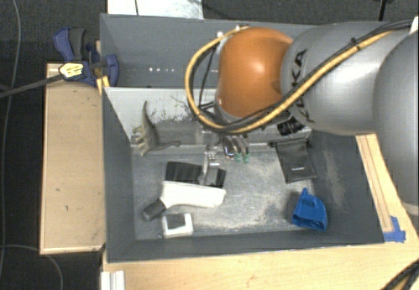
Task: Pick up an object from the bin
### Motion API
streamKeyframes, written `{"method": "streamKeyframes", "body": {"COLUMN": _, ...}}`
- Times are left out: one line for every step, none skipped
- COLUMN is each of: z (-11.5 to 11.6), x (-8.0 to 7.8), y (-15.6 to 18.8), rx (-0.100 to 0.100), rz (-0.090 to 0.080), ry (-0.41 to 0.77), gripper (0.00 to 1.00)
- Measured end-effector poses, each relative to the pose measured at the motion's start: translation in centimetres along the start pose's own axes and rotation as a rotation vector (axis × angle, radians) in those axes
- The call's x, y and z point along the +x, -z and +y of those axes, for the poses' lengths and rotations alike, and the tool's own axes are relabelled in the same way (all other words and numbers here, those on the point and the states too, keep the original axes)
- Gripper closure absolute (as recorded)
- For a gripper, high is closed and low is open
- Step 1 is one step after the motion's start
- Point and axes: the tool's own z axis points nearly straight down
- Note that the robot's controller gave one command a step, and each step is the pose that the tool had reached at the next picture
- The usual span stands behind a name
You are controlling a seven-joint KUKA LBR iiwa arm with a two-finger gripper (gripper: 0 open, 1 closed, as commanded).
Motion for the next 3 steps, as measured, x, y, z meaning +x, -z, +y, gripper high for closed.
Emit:
{"method": "streamKeyframes", "body": {"z": 0.0, "x": -0.1, "y": 0.3, "rx": -0.001, "rz": -0.005, "ry": -0.001, "gripper": 0.00}}
{"method": "streamKeyframes", "body": {"z": 0.7, "x": 1.1, "y": 1.1, "rx": 0.001, "rz": -0.003, "ry": 0.197, "gripper": 0.00}}
{"method": "streamKeyframes", "body": {"z": 0.3, "x": 0.9, "y": -1.1, "rx": 0.000, "rz": -0.009, "ry": 0.359, "gripper": 0.00}}
